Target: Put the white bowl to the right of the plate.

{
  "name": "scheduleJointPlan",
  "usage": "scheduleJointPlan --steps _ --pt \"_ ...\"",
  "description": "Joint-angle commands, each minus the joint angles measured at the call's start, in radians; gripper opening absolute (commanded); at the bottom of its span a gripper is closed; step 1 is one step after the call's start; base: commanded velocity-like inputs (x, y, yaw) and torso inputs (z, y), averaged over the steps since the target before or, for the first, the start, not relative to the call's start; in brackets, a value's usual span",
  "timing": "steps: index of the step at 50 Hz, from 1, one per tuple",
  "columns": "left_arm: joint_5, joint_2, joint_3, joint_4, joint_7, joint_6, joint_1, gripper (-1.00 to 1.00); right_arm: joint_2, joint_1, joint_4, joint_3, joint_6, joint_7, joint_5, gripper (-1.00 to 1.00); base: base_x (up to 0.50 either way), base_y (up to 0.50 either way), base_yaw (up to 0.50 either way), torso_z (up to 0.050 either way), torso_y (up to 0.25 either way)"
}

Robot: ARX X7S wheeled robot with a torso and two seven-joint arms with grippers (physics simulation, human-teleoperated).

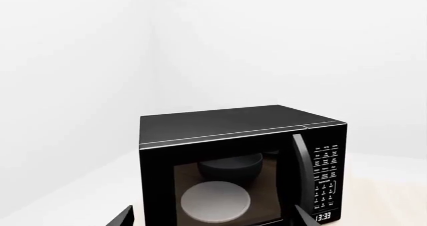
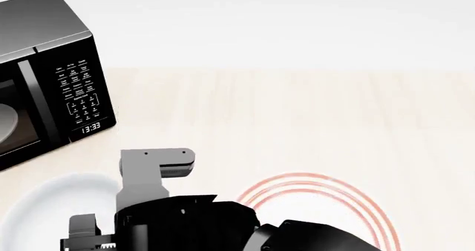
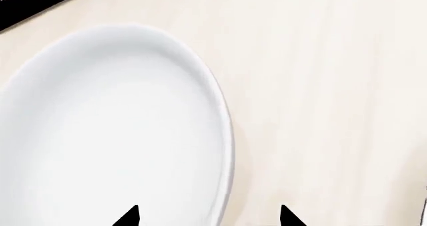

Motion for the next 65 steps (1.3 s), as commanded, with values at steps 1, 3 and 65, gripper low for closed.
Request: scheduleJointPlan --steps 1,3,65 --pt "-0.001 -0.002 0.002 0.002 -0.001 0.002 0.002 1.00 0.000 -0.011 0.012 0.001 -0.011 -0.009 0.004 1.00 0.00 0.00 0.00 0.000 0.000" --pt "0.001 -0.002 0.004 0.001 -0.001 0.004 0.002 1.00 0.000 -0.013 0.012 0.000 -0.016 -0.003 0.004 1.00 0.00 0.00 0.00 0.000 0.000" --pt "-0.009 -0.005 0.007 0.022 -0.010 0.011 0.015 1.00 0.116 0.228 -0.306 0.105 -0.096 0.278 0.103 -1.00 0.00 0.00 0.00 0.000 0.000"
